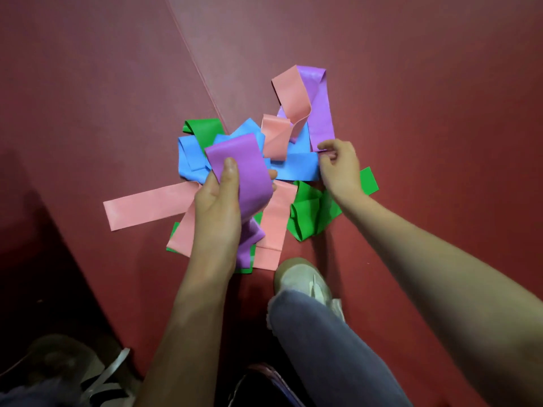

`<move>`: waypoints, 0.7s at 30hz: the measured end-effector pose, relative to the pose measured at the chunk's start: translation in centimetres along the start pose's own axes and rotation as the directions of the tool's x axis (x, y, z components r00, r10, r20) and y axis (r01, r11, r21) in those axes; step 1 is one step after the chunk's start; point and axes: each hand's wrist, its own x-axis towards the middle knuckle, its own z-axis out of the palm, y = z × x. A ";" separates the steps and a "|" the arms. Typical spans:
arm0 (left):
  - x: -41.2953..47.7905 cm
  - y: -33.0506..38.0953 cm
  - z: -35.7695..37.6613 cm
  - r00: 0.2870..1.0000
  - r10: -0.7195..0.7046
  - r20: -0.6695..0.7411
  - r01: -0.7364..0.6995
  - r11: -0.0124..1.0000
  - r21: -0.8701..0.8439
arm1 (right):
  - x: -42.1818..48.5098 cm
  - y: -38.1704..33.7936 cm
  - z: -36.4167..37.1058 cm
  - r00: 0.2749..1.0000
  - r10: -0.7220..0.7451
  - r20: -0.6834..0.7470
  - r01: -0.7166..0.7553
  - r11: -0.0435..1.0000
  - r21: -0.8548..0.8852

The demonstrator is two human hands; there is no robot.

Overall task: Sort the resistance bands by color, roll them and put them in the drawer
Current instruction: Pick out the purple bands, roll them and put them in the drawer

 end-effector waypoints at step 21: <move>0.2 -0.7 0.5 1.000 -0.014 0.006 0.014 0.999 0.029 | 0.5 1.3 -1.2 0.905 -0.416 0.084 0.422 0.863 -0.276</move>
